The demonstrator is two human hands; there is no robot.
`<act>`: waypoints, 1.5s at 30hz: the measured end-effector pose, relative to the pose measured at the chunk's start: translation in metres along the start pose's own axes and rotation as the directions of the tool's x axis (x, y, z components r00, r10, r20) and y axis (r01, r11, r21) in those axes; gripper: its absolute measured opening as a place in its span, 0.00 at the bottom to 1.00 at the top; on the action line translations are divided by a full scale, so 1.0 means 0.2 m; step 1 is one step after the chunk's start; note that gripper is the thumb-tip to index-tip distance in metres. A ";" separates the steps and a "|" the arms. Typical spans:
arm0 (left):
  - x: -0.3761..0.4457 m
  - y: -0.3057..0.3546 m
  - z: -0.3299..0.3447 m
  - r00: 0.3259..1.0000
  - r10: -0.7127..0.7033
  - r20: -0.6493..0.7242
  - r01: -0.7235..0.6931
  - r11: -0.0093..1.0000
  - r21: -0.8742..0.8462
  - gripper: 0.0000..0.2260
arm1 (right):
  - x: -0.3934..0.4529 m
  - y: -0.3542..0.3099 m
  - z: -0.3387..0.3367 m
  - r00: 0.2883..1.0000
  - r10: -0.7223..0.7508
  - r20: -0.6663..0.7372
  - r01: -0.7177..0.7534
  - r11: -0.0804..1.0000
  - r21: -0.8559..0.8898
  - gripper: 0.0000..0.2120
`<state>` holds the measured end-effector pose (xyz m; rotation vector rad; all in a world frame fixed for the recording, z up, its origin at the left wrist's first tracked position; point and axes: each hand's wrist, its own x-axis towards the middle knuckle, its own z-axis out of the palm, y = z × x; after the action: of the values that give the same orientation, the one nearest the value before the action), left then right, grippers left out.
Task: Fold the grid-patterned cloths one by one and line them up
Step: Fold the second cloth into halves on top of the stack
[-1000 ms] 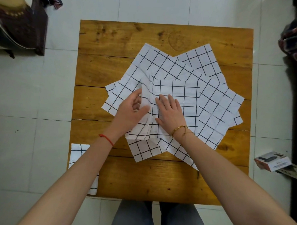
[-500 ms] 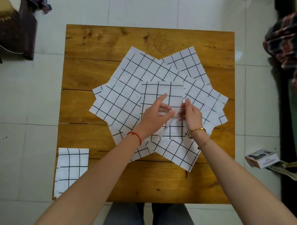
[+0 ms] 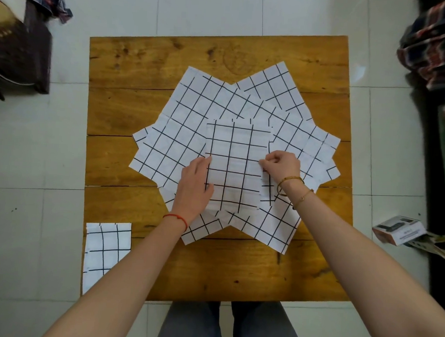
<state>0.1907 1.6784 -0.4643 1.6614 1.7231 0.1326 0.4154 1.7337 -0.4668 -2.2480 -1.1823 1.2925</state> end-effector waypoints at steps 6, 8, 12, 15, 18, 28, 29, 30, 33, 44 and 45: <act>-0.01 0.00 0.02 0.999 0.014 0.044 -0.021 0.987 0.158 0.32 | 0.04 -0.05 -0.01 0.994 -0.008 -0.111 0.007 1.000 -0.009 0.01; -0.01 0.00 0.03 0.999 0.010 0.046 -0.019 0.979 0.202 0.32 | 0.05 -0.04 -0.01 0.994 0.006 -0.105 -0.009 1.000 -0.025 0.01; 0.00 0.00 0.04 0.998 0.014 0.053 -0.029 0.955 0.296 0.31 | 0.08 -0.03 -0.01 0.994 0.022 -0.106 -0.031 0.996 -0.078 0.00; 0.01 0.01 0.03 0.998 0.037 0.044 -0.050 0.937 0.346 0.31 | 0.08 -0.02 -0.01 0.993 -0.018 -0.120 0.002 0.990 -0.140 0.05; 0.04 0.01 0.01 0.997 0.080 0.020 -0.081 0.916 0.394 0.32 | 0.06 -0.04 0.00 0.959 -0.197 -0.202 0.142 0.956 -0.256 0.08; 0.36 0.07 -0.10 0.994 0.107 0.022 -0.105 0.876 0.470 0.37 | 0.10 -0.29 0.22 0.736 -0.603 0.308 0.625 0.429 -0.652 0.27; 0.38 0.08 -0.10 0.994 0.105 0.031 -0.107 0.869 0.482 0.37 | 0.11 -0.31 0.25 0.742 -0.569 0.353 0.626 0.402 -0.668 0.28; 0.40 0.08 -0.10 0.994 0.099 0.041 -0.106 0.866 0.488 0.37 | 0.12 -0.32 0.27 0.743 -0.548 0.385 0.628 0.371 -0.684 0.28; 0.42 0.07 -0.09 0.995 0.076 0.066 -0.099 0.863 0.496 0.37 | 0.14 -0.31 0.32 0.742 -0.506 0.439 0.623 0.279 -0.731 0.30; 0.43 0.03 -0.07 0.992 0.086 0.094 -0.122 0.853 0.507 0.38 | 0.20 -0.09 0.08 0.845 -0.479 0.236 0.449 0.399 -0.799 0.27; 0.43 0.03 -0.07 0.992 0.086 0.095 -0.123 0.851 0.510 0.38 | 0.21 -0.06 0.04 0.860 -0.469 0.200 0.417 0.422 -0.805 0.27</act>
<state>0.1960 1.7621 -0.4866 2.1163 1.7075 -0.3692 0.4136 1.7727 -0.4880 -2.1388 -2.5695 0.4280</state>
